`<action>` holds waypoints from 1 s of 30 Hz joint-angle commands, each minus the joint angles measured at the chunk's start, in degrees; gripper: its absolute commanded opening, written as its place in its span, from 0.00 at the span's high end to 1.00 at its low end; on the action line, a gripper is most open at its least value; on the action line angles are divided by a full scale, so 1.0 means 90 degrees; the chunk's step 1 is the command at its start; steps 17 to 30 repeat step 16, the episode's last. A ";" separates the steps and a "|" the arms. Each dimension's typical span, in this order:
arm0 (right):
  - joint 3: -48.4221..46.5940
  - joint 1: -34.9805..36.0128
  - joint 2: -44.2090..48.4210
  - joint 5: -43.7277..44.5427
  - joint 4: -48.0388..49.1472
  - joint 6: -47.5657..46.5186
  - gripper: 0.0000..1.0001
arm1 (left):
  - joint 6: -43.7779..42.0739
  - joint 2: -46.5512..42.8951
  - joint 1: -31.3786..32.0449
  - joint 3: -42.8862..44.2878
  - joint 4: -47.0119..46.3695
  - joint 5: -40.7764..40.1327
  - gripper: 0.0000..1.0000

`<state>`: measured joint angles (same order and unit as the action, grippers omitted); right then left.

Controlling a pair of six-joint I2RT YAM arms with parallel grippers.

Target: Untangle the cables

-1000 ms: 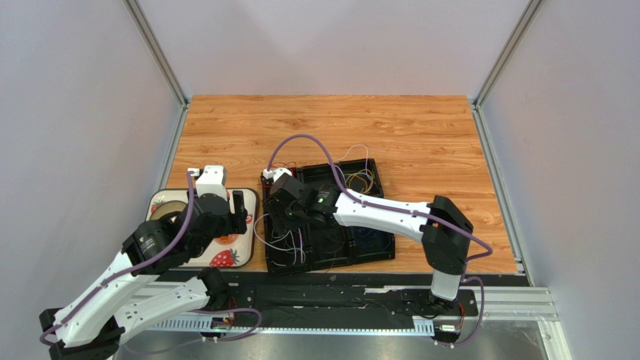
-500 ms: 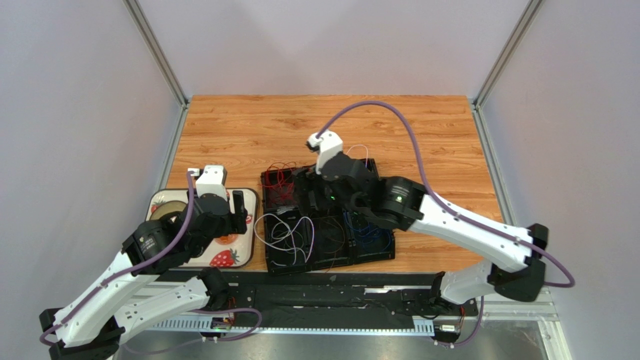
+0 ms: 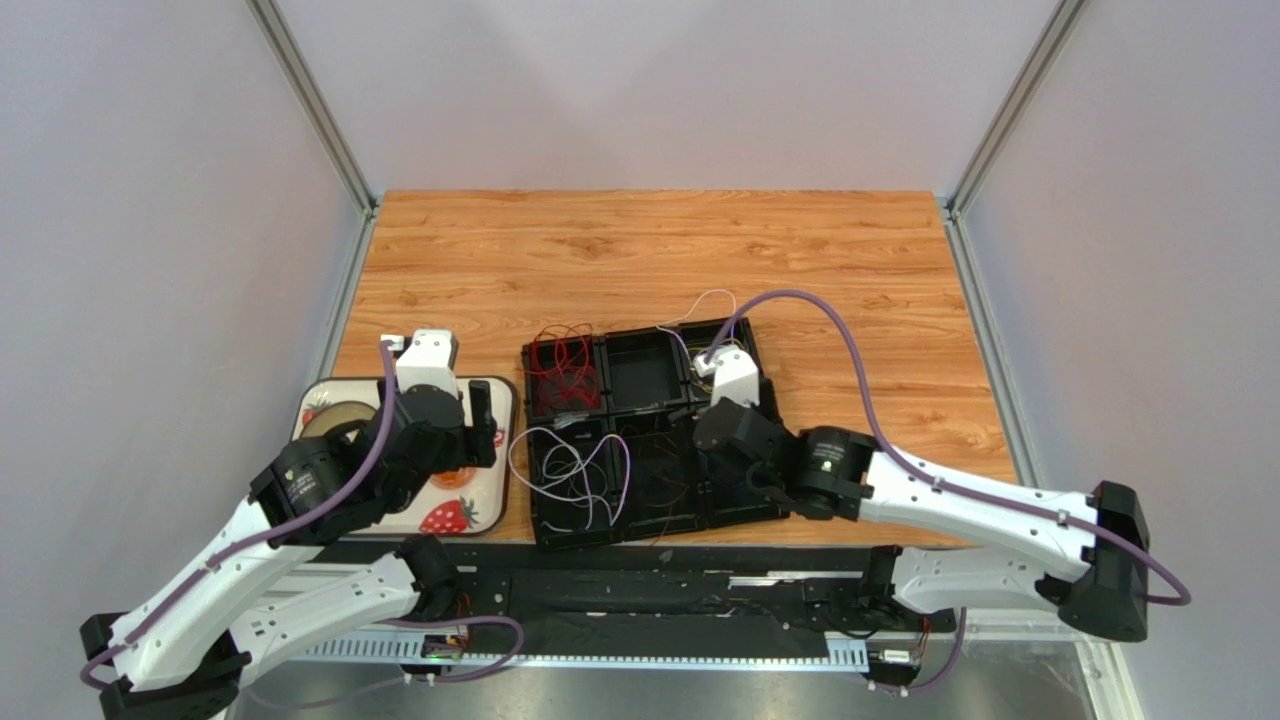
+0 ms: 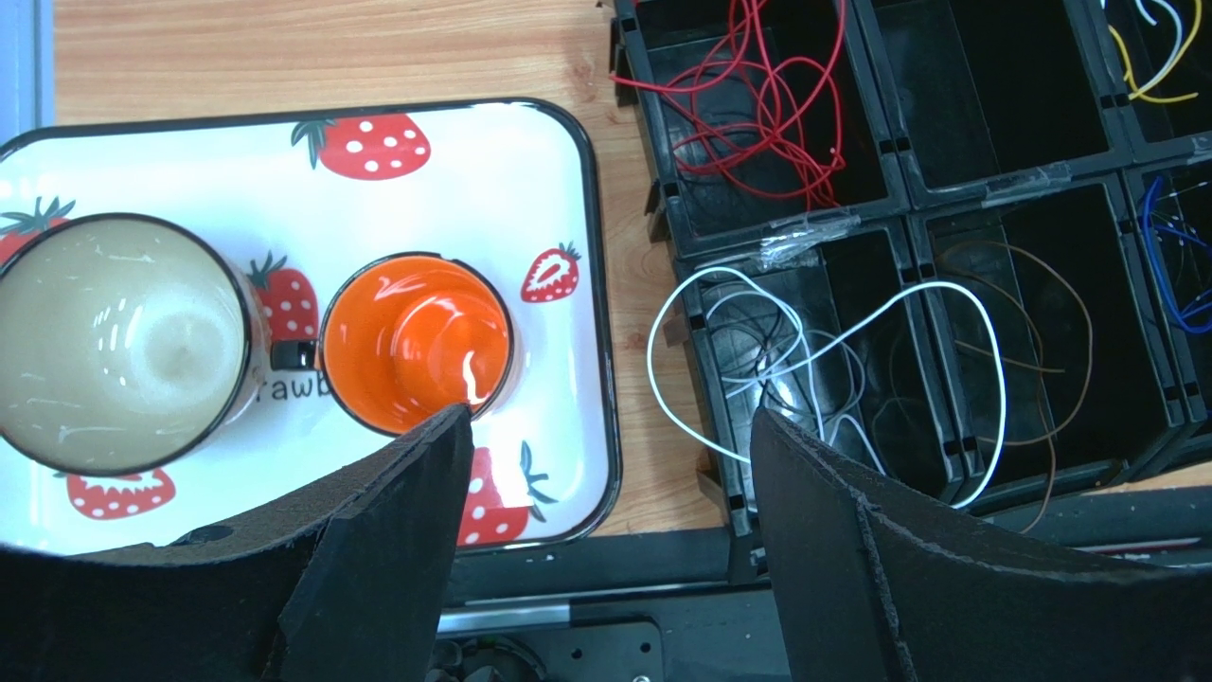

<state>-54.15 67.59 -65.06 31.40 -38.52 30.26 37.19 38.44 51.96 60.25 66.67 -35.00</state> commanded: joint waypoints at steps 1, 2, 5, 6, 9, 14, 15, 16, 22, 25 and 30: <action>0.0664 0.0000 0.1172 0.1119 -0.0173 0.0466 0.09 | -0.0021 0.0085 -0.0022 -0.0044 -0.0084 -0.0036 0.20; 0.0917 0.0009 0.1367 0.1246 -0.0182 0.0495 0.09 | -0.0021 0.0104 -0.0032 -0.0044 -0.0074 -0.0036 0.20; 0.1192 -0.0001 0.2100 0.1754 -0.0348 0.0632 0.08 | -0.0001 0.0143 -0.0032 -0.0034 -0.0055 -0.0046 0.20; 0.1328 -0.0001 0.2440 0.1881 -0.0378 0.0728 0.08 | -0.0001 0.0143 -0.0032 -0.0044 -0.0055 -0.0046 0.20; 0.1524 -0.0001 0.3085 0.2340 -0.0427 0.0856 0.04 | -0.0021 0.0114 -0.0032 -0.0044 -0.0074 -0.0027 0.20; 0.1583 0.0000 0.3712 0.2703 -0.0291 0.0993 0.04 | -0.0070 0.0075 -0.0032 -0.0054 -0.0133 0.0071 0.20; 0.1573 -0.0001 0.3771 0.2722 -0.0242 0.0945 0.05 | -0.0079 0.0056 -0.0032 -0.0054 -0.0143 0.0100 0.20; 0.1564 -0.0001 0.3772 0.2945 -0.0251 0.1002 0.04 | -0.0079 0.0056 -0.0032 -0.0054 -0.0152 0.0120 0.20; 0.1564 -0.0001 0.3772 0.2945 -0.0251 0.1002 0.04 | -0.0079 0.0056 -0.0032 -0.0054 -0.0152 0.0120 0.20; 0.1564 -0.0001 0.3772 0.2945 -0.0251 0.1002 0.04 | -0.0079 0.0056 -0.0032 -0.0054 -0.0152 0.0120 0.20; 0.1564 -0.0001 0.3772 0.2945 -0.0251 0.1002 0.04 | -0.0079 0.0056 -0.0032 -0.0054 -0.0152 0.0120 0.20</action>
